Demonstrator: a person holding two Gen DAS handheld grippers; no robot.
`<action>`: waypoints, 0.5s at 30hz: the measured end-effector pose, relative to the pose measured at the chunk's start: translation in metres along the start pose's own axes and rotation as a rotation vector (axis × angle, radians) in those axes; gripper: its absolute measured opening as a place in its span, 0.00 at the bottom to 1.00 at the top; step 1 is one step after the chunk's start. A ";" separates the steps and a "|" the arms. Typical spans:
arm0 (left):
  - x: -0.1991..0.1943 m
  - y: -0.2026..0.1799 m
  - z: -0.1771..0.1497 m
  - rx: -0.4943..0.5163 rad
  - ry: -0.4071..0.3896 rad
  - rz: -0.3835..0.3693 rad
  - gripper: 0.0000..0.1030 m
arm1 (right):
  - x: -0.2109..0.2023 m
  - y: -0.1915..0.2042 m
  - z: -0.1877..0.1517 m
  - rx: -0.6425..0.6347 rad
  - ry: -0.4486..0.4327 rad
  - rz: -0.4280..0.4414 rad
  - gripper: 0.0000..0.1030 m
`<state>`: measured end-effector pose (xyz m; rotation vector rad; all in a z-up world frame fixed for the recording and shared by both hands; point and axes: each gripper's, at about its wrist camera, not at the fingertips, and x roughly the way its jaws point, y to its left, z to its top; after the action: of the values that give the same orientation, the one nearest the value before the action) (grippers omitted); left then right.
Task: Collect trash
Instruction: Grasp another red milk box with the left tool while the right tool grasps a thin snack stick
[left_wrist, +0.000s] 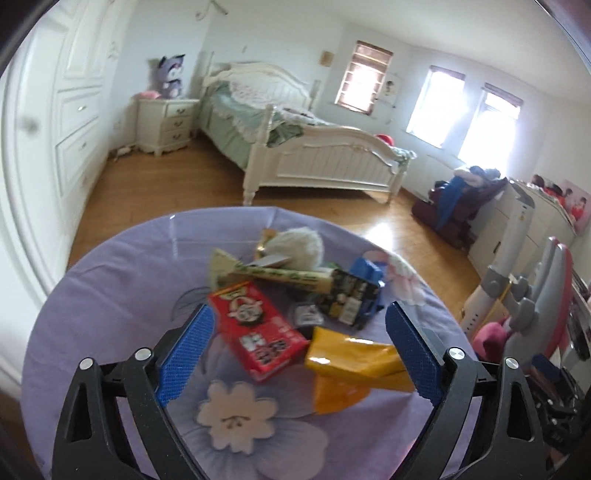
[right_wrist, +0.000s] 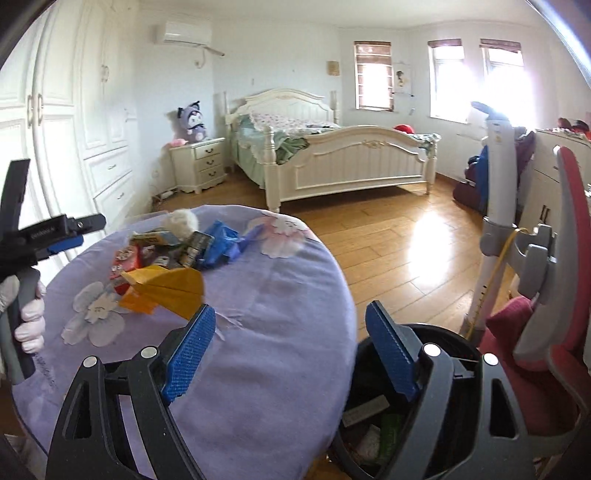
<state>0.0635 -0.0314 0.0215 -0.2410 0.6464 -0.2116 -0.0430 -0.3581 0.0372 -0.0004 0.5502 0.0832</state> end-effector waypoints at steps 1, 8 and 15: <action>0.001 0.013 -0.003 -0.026 0.012 0.008 0.87 | 0.005 0.006 0.007 -0.016 0.007 0.018 0.80; 0.026 0.039 -0.002 -0.065 0.115 0.036 0.87 | 0.042 0.036 0.052 -0.055 0.054 0.144 0.80; 0.069 0.024 0.001 -0.046 0.220 0.062 0.69 | 0.084 0.071 0.080 -0.155 0.109 0.231 0.74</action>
<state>0.1212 -0.0269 -0.0237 -0.2438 0.8764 -0.1647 0.0646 -0.2787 0.0633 -0.0930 0.6498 0.3528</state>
